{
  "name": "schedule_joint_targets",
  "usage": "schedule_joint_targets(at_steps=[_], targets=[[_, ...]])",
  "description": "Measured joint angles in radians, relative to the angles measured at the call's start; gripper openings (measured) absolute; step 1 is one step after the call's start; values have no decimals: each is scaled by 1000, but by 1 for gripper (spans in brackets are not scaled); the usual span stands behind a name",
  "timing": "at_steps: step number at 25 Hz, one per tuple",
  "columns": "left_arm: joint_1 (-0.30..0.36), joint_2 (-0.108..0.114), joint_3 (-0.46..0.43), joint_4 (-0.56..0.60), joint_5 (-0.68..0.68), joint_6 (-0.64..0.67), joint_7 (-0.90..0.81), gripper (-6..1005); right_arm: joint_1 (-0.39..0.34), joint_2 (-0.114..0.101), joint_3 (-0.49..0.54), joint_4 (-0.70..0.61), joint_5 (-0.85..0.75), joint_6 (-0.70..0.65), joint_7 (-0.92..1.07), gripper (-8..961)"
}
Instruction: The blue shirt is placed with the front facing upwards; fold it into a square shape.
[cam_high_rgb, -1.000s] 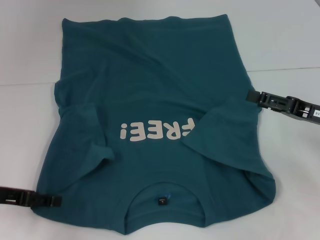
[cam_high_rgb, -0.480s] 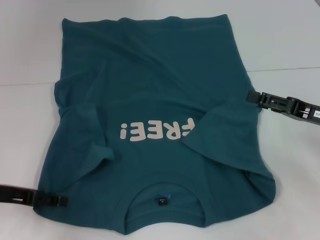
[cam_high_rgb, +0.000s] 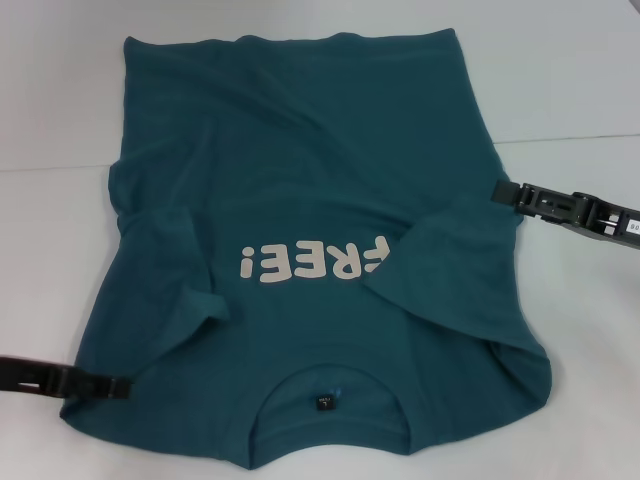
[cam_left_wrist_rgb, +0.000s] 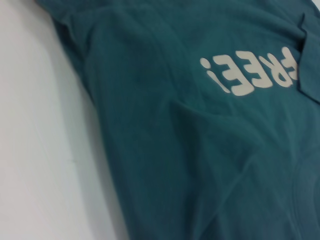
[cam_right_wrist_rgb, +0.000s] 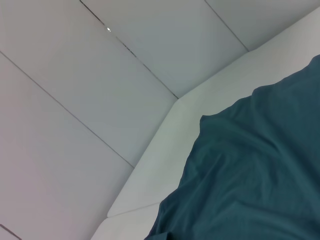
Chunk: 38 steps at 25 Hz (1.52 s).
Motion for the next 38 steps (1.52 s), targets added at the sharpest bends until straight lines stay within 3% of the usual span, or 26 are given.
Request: schedule_joint_targets(at_steps=[9,20,38], targets=[[13,1,-17,7,10,-67,-10,873,0,0,0,0,0,3,0,925],[0,-15,-7,-41,9,-180,-13,872,0,0,0,0,2,0,0,924],[-12,-12,19,-53,29,-108,-7,872,2,-4,0,0,0,2,0,925]])
